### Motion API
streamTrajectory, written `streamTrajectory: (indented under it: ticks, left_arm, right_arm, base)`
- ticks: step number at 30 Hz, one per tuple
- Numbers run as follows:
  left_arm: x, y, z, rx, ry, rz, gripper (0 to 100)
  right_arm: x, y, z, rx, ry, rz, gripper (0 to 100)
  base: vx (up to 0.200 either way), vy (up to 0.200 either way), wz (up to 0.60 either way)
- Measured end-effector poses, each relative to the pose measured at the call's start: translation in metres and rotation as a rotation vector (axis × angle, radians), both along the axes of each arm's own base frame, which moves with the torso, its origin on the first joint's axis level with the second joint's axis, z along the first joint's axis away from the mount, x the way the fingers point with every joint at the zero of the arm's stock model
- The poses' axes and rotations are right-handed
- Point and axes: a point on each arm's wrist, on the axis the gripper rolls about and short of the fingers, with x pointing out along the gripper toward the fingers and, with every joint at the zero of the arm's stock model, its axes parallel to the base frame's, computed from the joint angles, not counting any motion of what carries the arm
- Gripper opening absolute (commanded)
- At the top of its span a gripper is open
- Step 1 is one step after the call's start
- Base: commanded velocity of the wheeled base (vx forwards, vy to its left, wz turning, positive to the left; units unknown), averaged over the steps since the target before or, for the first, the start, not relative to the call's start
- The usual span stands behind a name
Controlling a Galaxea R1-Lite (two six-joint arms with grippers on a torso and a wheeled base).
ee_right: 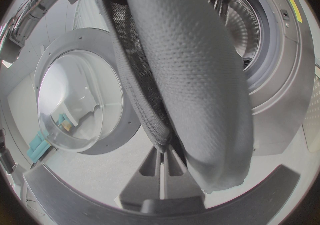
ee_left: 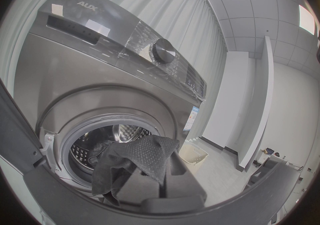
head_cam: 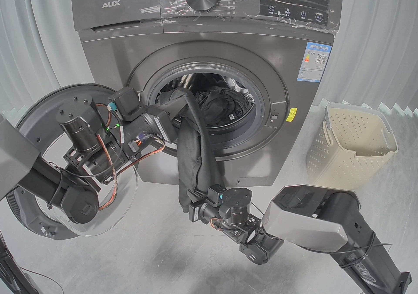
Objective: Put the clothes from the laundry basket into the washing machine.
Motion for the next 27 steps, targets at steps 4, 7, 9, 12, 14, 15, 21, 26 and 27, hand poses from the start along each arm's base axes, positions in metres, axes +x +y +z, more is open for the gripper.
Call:
streamTrajectory:
  ticks: [4, 7, 9, 12, 14, 15, 21, 26, 27]
  left_arm:
    - [0.005, 0.005, -0.004, 0.004, 0.009, 0.023, 0]
    - [0.008, 0.009, -0.006, 0.005, 0.012, 0.037, 0]
    - [0.01, 0.011, -0.007, 0.005, 0.014, 0.046, 0]
    - [0.012, 0.013, -0.008, 0.006, 0.018, 0.062, 0]
    - [0.014, 0.015, -0.009, 0.006, 0.021, 0.071, 0]
    - [0.015, 0.016, -0.01, 0.006, 0.021, 0.074, 0]
    - [0.016, 0.021, -0.013, 0.003, 0.018, 0.093, 0]
    - [0.008, 0.026, -0.022, 0.012, 0.035, 0.096, 0]
    - [0.006, 0.027, -0.023, 0.014, 0.04, 0.097, 0]
  right_arm:
    - [-0.014, -0.012, 0.002, -0.029, 0.027, 0.006, 0]
    - [-0.027, -0.024, 0.006, -0.052, 0.048, 0.012, 0]
    - [-0.035, -0.031, 0.012, -0.064, 0.053, 0.018, 0]
    - [-0.047, -0.043, 0.024, -0.074, 0.05, 0.032, 0]
    - [-0.053, -0.052, 0.032, -0.074, 0.043, 0.038, 0]
    - [-0.056, -0.056, 0.036, -0.076, 0.04, 0.039, 0]
    - [-0.063, -0.087, 0.058, -0.101, 0.017, 0.007, 0]
    - [-0.056, -0.118, 0.078, -0.089, 0.0, -0.068, 0]
    - [-0.055, -0.126, 0.082, -0.087, -0.002, -0.083, 0]
  base:
    - [0.0, 0.0, 0.0]
    - [0.0, 0.0, 0.0]
    - [0.0, 0.0, 0.0]
    - [0.0, 0.0, 0.0]
    - [0.0, 0.0, 0.0]
    - [0.0, 0.0, 0.0]
    - [0.0, 0.0, 0.0]
    - [0.0, 0.0, 0.0]
    - [0.0, 0.0, 0.0]
